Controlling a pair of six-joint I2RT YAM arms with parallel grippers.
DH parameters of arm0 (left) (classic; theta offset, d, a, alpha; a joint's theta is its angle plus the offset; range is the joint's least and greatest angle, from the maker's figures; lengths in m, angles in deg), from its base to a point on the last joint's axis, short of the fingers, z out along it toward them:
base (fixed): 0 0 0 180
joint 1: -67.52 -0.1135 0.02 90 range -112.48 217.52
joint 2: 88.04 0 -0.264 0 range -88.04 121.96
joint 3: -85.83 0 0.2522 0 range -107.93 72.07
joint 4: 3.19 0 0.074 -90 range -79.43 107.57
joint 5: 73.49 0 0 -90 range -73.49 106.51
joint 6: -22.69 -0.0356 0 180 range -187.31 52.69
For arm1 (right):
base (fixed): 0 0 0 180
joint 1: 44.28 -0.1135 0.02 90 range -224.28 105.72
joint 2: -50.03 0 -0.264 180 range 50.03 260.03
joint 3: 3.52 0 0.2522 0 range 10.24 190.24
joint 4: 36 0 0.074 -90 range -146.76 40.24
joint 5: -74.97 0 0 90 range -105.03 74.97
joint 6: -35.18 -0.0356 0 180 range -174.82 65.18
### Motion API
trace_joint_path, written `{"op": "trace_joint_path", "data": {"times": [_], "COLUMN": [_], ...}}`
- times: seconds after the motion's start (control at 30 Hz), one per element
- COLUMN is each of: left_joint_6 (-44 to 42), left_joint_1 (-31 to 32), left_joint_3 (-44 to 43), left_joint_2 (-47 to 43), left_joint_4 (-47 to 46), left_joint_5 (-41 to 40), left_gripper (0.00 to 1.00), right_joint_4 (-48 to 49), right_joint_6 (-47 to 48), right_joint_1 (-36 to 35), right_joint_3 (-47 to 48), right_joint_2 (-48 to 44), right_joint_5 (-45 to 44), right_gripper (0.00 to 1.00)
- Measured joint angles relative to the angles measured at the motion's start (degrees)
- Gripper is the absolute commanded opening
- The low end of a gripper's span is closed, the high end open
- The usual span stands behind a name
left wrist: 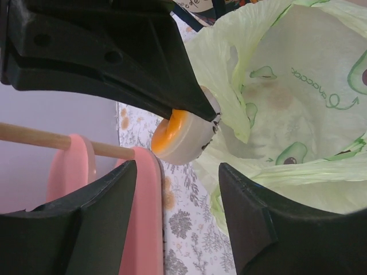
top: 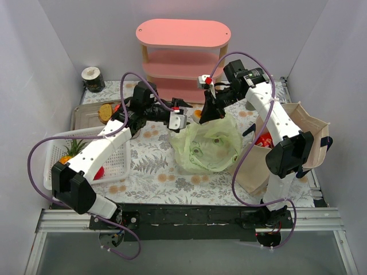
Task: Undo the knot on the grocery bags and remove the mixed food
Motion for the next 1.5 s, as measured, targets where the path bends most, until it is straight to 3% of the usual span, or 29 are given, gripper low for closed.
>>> {"op": "trace_joint_path", "data": {"times": [0.4, 0.43, 0.47, 0.53, 0.57, 0.6, 0.63, 0.67, 0.7, 0.8, 0.9, 1.0, 1.17, 1.33, 1.5], "left_joint_6": [-9.2, -9.8, -10.4, -11.2, -11.7, -12.2, -12.6, -12.9, -13.1, -11.5, -3.4, 8.7, 31.5, 48.0, 63.4], "left_joint_1": [0.1, 0.1, 0.1, 0.1, 0.1, 0.1, 0.2, 0.2, 0.1, -0.4, -0.3, -1.9, -14.9, -26.9, -30.5], "left_joint_3": [-0.2, -0.4, -0.6, -0.7, -0.8, -0.8, -0.9, -0.9, -0.9, -0.9, -1.2, -4.4, -20.2, -24.1, -19.1], "left_joint_2": [3.3, 3.8, 4.4, 4.9, 5.0, 5.2, 5.3, 5.5, 5.6, 6.0, 6.1, 6.8, 12.7, 14.1, 13.4], "left_joint_4": [-2.0, -2.1, -2.0, -1.9, -1.8, -1.8, -1.8, -1.8, -1.8, -2.5, -4.2, -4.5, -1.7, 1.4, 1.2], "left_joint_5": [4.4, 4.9, 5.5, 6.3, 6.5, 6.7, 6.8, 6.8, 6.4, 2.3, -3.2, -9.3, -17.3, -25.4, -38.0], "left_gripper": [0.42, 0.38, 0.26, 0.12, 0.01, 0.00, 0.00, 0.00, 0.00, 0.00, 0.00, 0.00, 0.00, 0.00, 0.00], "right_joint_4": [0.0, 0.0, 0.0, 0.0, 0.0, 0.0, 0.0, 0.0, -0.1, -0.2, 4.5, 14.2, 34.1, 44.0, 48.5], "right_joint_6": [-0.9, -0.9, -0.9, -0.9, -0.9, -0.9, -1.1, -1.5, -2.3, -5.6, -11.6, -21.0, -38.7, -46.7, -50.4], "right_joint_1": [0.0, 0.0, 0.0, 0.0, 0.0, 0.1, 0.1, 0.1, 0.1, 0.1, 2.1, 8.5, 19.1, 19.9, 19.0], "right_joint_3": [0.0, 0.0, 0.0, 0.0, 0.0, 0.0, 0.0, 0.0, 0.0, 0.0, 0.0, -2.4, -15.4, -20.2, -20.5], "right_joint_2": [0.2, 0.3, 0.3, 0.3, 0.3, 0.3, 0.3, 0.3, 0.3, 0.2, -0.2, -2.3, -10.7, -13.1, -13.1], "right_joint_5": [1.0, 1.0, 1.1, 1.1, 1.2, 1.3, 1.4, 1.4, 1.3, 1.7, 1.3, 1.4, 3.8, 6.7, 8.6], "right_gripper": [0.01, 0.01, 0.01, 0.05, 0.20, 0.30, 0.53, 0.91, 0.98, 0.98, 0.98, 0.98, 0.98, 0.98, 0.98]}}
